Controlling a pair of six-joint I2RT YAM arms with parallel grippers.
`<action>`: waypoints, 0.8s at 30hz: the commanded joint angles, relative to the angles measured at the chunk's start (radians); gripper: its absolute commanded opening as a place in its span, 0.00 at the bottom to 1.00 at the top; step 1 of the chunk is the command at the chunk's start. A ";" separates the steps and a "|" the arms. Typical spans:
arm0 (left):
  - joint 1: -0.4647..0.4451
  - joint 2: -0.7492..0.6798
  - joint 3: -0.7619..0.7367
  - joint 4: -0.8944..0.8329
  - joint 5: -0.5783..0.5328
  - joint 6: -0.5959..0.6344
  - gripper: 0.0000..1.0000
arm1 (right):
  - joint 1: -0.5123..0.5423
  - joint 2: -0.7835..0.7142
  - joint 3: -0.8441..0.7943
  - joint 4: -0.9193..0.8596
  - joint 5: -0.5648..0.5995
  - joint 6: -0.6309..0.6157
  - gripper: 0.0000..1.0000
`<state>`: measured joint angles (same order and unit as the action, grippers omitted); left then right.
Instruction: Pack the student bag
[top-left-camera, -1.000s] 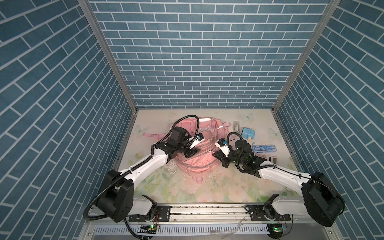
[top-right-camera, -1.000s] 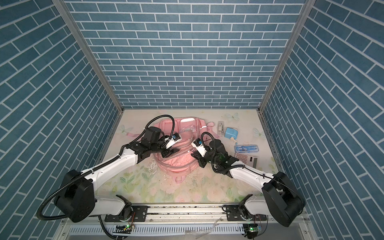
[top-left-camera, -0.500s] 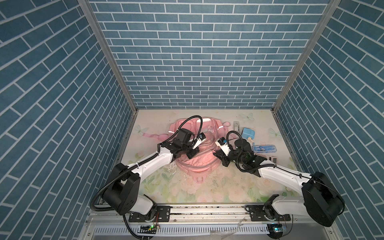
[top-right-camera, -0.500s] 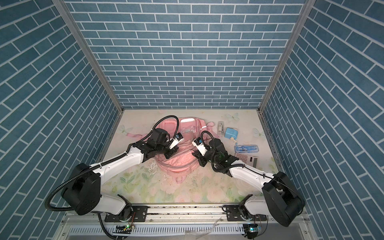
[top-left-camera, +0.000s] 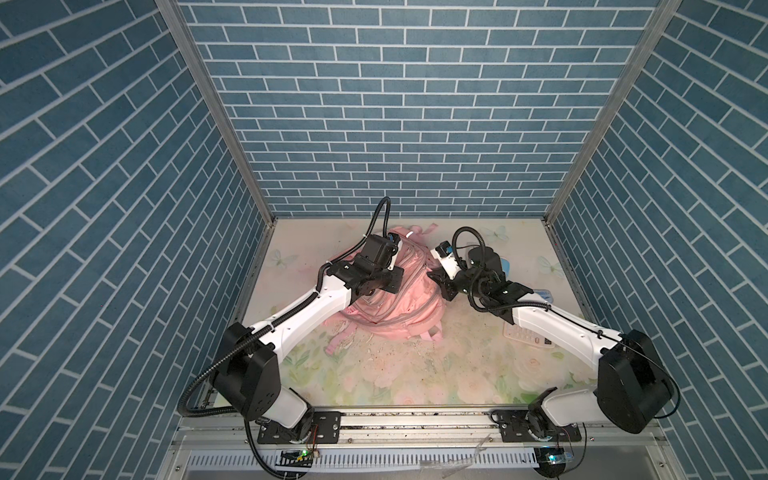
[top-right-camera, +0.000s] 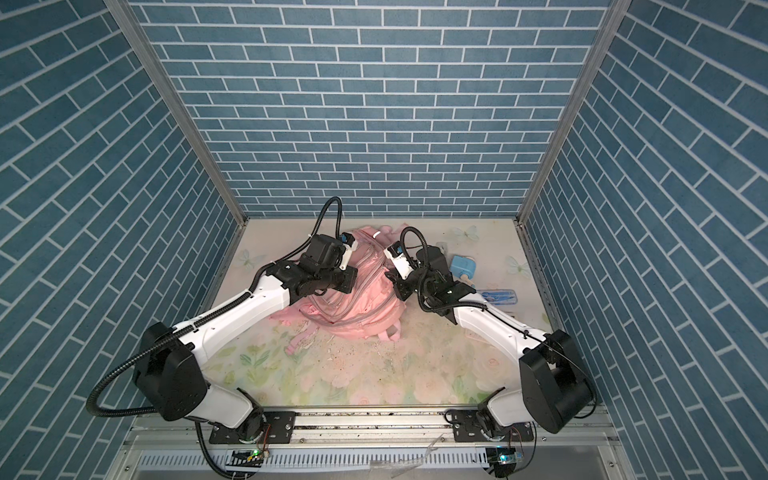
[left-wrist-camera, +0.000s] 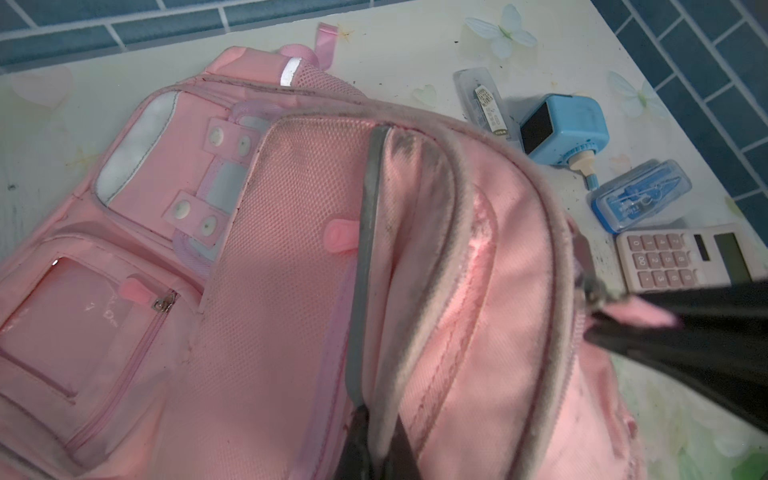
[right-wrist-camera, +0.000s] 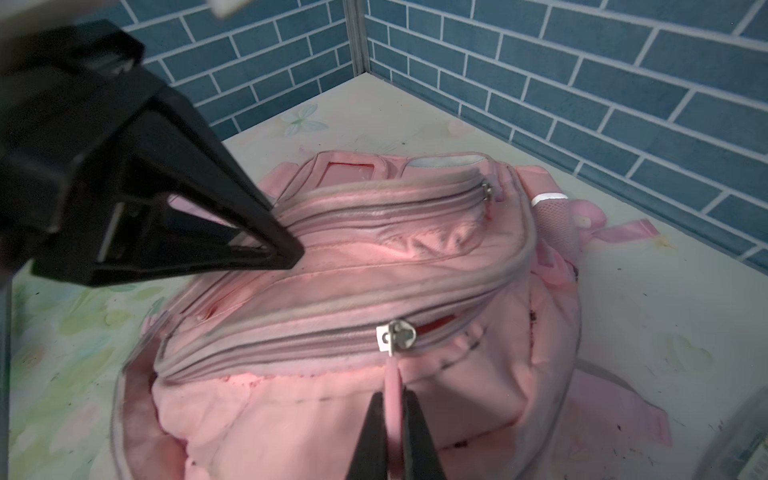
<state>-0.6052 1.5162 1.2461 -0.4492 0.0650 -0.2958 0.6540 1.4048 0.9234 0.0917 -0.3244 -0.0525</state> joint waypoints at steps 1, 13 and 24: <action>0.038 0.002 0.060 0.045 -0.041 -0.160 0.00 | 0.067 -0.043 -0.005 -0.003 -0.038 -0.028 0.00; 0.051 -0.011 0.095 0.044 0.197 -0.397 0.00 | 0.092 -0.009 -0.007 0.020 0.119 0.052 0.00; 0.139 -0.010 -0.013 0.468 0.436 -0.699 0.00 | 0.033 -0.004 0.000 0.051 0.000 -0.090 0.00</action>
<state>-0.4900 1.5307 1.2213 -0.2367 0.4133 -0.8513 0.6651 1.4055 0.9264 0.1009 -0.2836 -0.0765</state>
